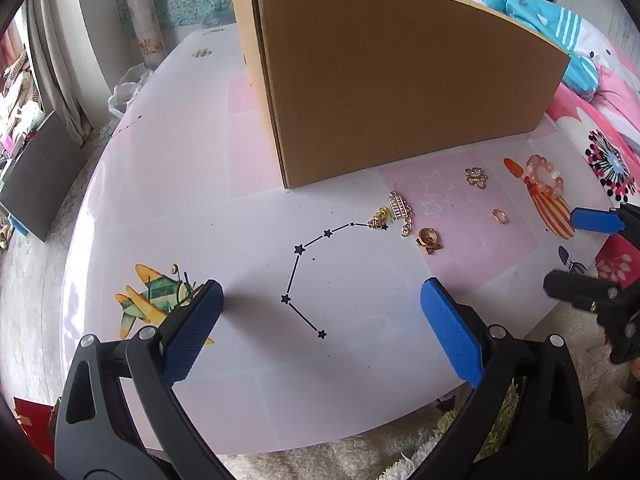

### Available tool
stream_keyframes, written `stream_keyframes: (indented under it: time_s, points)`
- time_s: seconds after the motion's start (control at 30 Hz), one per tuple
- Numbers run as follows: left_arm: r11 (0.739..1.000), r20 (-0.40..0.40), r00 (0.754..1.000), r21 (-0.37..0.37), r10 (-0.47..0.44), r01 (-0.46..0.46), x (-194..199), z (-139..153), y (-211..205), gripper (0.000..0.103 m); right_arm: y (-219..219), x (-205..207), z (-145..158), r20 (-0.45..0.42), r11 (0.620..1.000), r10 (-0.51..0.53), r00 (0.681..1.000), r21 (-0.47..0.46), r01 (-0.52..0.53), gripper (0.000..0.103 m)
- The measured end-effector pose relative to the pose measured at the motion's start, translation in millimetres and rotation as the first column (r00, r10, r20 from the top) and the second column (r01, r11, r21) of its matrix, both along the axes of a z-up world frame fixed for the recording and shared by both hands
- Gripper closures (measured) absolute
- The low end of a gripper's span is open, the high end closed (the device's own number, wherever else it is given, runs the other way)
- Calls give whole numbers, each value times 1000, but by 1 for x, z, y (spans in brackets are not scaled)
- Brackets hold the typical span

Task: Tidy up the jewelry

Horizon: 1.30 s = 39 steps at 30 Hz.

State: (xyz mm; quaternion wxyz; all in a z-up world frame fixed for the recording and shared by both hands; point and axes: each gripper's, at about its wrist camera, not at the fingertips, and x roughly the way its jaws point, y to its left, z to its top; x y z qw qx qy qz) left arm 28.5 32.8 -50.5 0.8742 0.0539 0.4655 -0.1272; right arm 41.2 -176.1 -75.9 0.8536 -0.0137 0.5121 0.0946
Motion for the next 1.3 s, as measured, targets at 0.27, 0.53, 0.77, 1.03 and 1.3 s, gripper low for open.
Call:
stream_keyframes:
  time_s: [0.27, 0.53, 0.77, 1.03, 1.3]
  points:
    - [1000, 11, 1000, -5, 8, -8, 2, -2, 4, 7, -37, -1, 3, 26, 970, -70, 997, 235, 62, 7]
    - [1000, 15, 1000, -7, 2, -2, 0, -3, 4, 7, -22, -4, 18, 78, 971, -47, 996, 236, 27, 7]
    - [1000, 18, 1000, -7, 4, -4, -1, -2, 3, 7, 12, 0, 25, 178, 993, 42, 983, 103, -61, 39]
    - [1000, 25, 1000, -9, 1, 0, -2, -1, 1, 7, 29, 13, 12, 169, 992, 93, 981, 68, -105, 70]
    - [1000, 33, 999, -11, -10, 11, 0, -2, -1, 7, 35, 19, 3, 149, 993, 116, 982, 14, -119, 88]
